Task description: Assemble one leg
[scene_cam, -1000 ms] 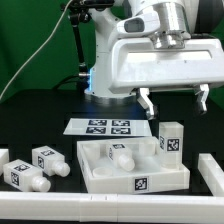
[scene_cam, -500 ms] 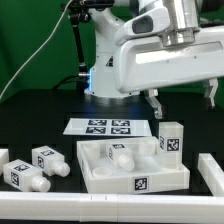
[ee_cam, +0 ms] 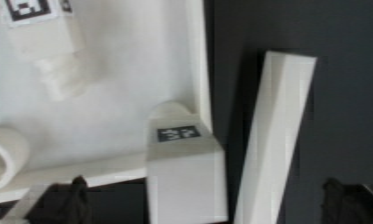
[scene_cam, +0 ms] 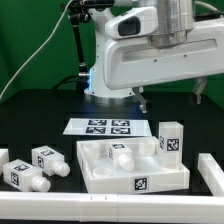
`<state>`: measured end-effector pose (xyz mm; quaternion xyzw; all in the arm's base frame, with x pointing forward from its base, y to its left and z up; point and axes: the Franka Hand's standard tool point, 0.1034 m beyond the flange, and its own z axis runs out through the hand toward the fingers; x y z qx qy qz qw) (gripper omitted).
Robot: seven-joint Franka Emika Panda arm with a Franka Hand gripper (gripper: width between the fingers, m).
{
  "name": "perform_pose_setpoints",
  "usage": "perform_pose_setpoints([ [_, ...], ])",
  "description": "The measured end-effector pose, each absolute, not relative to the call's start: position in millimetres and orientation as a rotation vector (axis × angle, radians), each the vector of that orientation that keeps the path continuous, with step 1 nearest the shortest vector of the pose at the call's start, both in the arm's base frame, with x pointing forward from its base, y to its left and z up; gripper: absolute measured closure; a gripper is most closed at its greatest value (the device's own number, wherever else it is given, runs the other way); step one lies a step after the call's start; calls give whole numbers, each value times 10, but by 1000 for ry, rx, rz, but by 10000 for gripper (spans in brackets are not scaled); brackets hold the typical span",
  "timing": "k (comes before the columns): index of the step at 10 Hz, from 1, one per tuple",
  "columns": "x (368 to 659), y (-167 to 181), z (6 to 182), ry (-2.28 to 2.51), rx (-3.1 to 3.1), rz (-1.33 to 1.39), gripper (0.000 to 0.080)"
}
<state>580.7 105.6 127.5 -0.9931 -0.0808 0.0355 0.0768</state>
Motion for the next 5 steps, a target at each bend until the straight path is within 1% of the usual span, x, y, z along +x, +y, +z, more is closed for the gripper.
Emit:
perform_pose_setpoints([
  [2, 5815, 1060, 1256, -228, -2979, 99, 150],
  [4, 5858, 1137, 1217, -178, -2987, 77, 150],
  [5, 5873, 1131, 1177, -173, -2987, 68, 150],
])
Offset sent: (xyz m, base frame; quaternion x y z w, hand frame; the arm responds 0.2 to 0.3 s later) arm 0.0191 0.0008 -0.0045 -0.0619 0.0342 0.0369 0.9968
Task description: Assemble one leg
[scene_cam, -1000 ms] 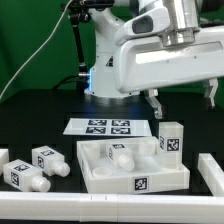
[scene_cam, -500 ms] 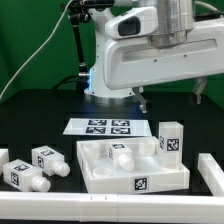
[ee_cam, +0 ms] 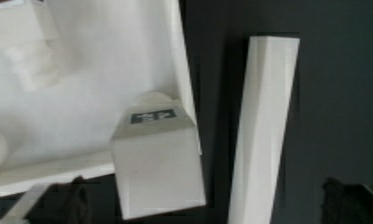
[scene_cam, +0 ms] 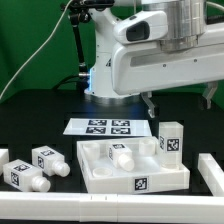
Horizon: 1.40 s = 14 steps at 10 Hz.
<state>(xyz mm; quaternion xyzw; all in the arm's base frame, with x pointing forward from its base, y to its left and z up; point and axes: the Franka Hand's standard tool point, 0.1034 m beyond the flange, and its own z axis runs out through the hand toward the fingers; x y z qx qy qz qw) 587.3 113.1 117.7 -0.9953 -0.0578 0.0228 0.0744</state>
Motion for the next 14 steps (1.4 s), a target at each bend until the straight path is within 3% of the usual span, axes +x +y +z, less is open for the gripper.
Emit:
perform_pose_setpoints([
  [4, 5931, 1069, 901, -169, -2993, -29, 150],
  [8, 5931, 1047, 885, -198, -2991, -25, 150],
  [10, 5949, 1055, 909, -230, -2988, -25, 384],
  [11, 5950, 1055, 906, -226, -2987, -26, 384],
  [12, 5953, 1054, 908, -225, -2987, -28, 514],
  [14, 5952, 1056, 907, -203, -2987, -26, 514],
])
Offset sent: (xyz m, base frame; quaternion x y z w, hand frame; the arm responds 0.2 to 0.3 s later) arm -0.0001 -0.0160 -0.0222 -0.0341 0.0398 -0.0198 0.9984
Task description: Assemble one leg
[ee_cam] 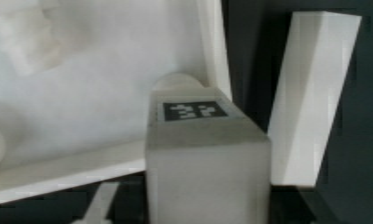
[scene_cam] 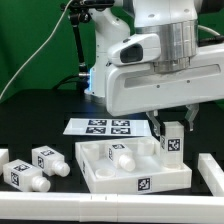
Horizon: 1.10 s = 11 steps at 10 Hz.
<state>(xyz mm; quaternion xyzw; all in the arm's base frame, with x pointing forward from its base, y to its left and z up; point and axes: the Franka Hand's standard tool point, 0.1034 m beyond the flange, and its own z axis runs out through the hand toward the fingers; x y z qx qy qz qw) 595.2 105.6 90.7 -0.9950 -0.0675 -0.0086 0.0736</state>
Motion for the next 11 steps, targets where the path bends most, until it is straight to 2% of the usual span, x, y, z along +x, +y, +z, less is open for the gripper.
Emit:
perform_pose_setpoints([
  [2, 5951, 1060, 906, -141, -2989, -21, 514],
  [6, 5987, 1067, 895, 564, -2882, -34, 514],
  [11, 6011, 1319, 894, 1366, -2558, 4, 514],
])
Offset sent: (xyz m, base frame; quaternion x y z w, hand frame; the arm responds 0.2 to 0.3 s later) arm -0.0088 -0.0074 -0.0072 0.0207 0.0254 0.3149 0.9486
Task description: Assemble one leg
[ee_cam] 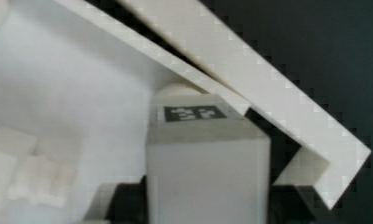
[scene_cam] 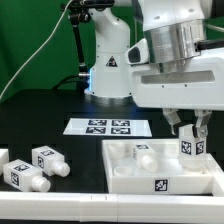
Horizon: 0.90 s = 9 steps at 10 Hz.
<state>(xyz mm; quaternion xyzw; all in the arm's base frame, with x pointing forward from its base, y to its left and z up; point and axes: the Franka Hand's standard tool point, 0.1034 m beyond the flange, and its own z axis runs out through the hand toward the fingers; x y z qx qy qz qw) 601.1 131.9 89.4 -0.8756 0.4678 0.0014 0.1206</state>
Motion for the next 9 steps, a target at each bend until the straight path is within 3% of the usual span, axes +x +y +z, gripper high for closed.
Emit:
perform_pose_setpoints([
  [2, 6008, 1330, 893, 1477, -2490, 24, 514],
  [3, 6005, 1339, 893, 1472, -2493, 25, 416],
  [4, 5998, 1338, 890, 1375, -2553, 17, 226],
  [5, 5985, 1361, 893, 1275, -2611, 21, 226],
  [6, 5964, 1442, 913, 1187, -2680, 35, 163],
  [9, 5980, 1427, 910, 895, -2784, -5, 151],
])
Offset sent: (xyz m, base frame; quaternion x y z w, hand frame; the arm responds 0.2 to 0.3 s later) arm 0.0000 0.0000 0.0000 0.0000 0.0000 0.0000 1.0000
